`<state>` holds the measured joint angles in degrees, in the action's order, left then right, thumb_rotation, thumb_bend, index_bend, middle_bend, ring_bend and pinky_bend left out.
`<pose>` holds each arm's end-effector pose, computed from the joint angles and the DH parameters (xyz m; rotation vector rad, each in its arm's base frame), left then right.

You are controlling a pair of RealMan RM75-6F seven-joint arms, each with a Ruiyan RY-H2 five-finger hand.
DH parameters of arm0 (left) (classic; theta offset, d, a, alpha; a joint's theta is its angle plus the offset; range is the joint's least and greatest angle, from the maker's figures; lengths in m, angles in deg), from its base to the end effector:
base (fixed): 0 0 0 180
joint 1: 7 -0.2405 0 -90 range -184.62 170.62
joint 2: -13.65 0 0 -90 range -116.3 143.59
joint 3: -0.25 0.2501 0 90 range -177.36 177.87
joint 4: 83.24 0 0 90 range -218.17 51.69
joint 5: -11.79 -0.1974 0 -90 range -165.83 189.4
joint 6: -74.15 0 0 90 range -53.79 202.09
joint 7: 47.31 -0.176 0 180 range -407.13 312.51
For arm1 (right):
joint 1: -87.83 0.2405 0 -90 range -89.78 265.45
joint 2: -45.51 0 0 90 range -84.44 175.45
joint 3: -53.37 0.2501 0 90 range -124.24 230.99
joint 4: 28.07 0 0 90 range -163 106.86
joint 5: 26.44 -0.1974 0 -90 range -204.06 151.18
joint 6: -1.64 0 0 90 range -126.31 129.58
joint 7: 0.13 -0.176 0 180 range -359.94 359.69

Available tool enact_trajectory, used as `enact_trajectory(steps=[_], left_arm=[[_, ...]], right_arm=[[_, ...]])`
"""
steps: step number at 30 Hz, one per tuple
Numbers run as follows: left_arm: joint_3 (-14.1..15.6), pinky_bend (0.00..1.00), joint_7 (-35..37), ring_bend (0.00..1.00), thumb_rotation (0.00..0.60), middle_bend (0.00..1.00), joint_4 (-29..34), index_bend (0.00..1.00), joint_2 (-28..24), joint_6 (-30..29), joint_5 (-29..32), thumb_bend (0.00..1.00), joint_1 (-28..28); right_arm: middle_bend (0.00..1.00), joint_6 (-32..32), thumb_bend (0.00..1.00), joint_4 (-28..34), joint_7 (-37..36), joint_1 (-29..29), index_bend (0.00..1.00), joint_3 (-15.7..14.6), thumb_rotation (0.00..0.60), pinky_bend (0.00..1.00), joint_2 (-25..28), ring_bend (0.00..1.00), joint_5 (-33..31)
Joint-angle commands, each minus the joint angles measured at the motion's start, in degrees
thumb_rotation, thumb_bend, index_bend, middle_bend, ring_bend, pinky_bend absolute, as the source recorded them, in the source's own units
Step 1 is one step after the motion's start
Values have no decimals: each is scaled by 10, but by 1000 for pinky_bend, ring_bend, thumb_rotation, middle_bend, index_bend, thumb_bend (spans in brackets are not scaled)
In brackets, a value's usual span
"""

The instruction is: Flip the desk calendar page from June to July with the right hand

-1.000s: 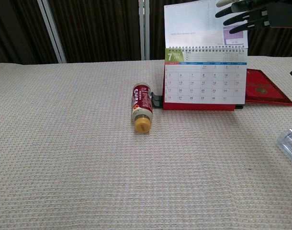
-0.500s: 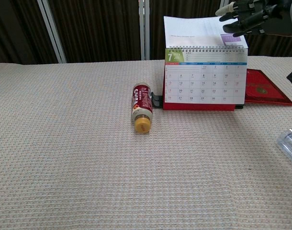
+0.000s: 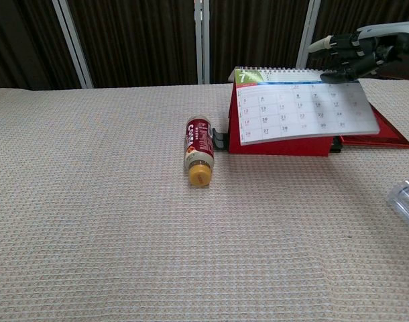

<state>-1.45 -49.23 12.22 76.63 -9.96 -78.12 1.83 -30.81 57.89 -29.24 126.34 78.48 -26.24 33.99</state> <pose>-0.2684 0.2252 0.1585 -1.5077 -0.8550 -0.9719 -0.1692 -0.4150 0.0802 1.3842 -1.7865 1.2396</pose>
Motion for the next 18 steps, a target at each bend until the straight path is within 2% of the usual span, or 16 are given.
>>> enact_trajectory(steps=[1, 6, 10, 15, 18], left_arm=[[-1, 0, 3, 0, 600, 0, 0, 0, -1, -1, 1, 0, 0], [-1, 0, 6, 0, 600, 0, -2, 0, -1, 1, 2, 0, 0], [-1, 0, 6, 0, 600, 0, -4, 0, 0, 4, 3, 0, 2], [-1, 0, 3, 0, 600, 0, -5, 0, 1, 5, 4, 0, 3], [-1, 0, 4, 0, 600, 0, -5, 0, 2, 5, 5, 0, 3]], right_arm=[[9, 6, 367, -20, -34, -2, 95, -3, 600, 0, -15, 0, 35], [9, -15, 367, -20, -64, -3, 95, 3, 600, 0, -19, 0, 66], [9, -60, 367, 2, -82, -5, 94, 17, 600, 0, -10, 0, 102], [9, -109, 367, 37, -105, -15, 95, 28, 600, 0, 14, 0, 134], [9, -135, 368, 62, -117, -30, 95, 24, 600, 0, 36, 0, 153]])
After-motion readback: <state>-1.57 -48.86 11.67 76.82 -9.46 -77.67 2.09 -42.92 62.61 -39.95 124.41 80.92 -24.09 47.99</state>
